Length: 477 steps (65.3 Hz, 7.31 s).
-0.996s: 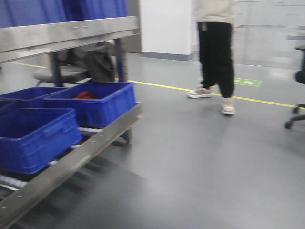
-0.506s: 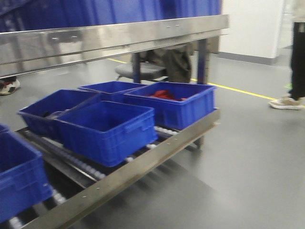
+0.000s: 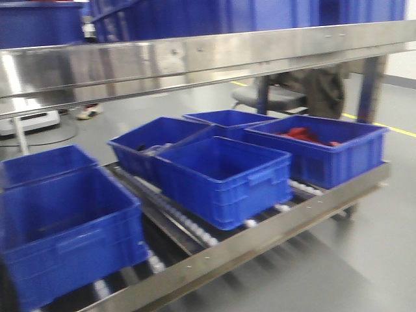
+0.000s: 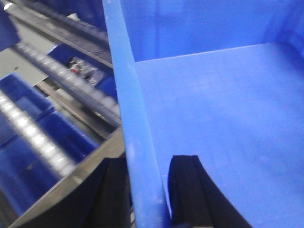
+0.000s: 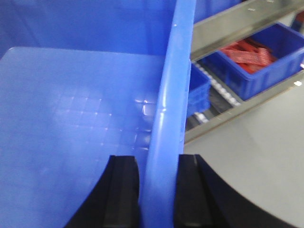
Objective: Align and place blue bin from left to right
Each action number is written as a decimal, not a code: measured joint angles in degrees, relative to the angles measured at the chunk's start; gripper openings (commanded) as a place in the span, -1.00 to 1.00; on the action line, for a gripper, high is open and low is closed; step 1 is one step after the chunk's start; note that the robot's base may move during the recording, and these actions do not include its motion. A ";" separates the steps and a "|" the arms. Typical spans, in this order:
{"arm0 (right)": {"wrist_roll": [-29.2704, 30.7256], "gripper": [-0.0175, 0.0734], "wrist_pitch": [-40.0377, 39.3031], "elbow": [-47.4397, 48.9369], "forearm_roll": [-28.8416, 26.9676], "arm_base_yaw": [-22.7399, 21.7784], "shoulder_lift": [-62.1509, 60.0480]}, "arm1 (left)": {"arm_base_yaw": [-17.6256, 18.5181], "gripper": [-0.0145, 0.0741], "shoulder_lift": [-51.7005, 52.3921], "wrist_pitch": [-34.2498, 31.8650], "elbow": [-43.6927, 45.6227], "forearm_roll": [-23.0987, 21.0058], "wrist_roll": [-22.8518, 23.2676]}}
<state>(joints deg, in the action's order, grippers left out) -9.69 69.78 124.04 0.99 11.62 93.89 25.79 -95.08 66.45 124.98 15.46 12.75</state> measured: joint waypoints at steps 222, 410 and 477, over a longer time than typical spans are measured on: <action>0.00 -0.79 -0.11 0.00 0.10 0.00 0.00 | 0.00 -0.70 -0.07 0.12 0.00 0.12 0.00; 7.43 -0.79 -37.62 -59.57 -2.98 -5.06 -40.83 | -0.09 -0.71 37.77 -27.07 -50.57 -2.25 3.11; 10.37 -0.79 -41.82 -97.16 -2.98 -5.06 -86.21 | -0.09 -0.71 90.35 -39.39 -94.27 -4.76 2.45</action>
<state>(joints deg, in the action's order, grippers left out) 0.68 27.96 26.88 -2.00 6.56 7.68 25.70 -4.73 27.06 30.71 10.70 15.19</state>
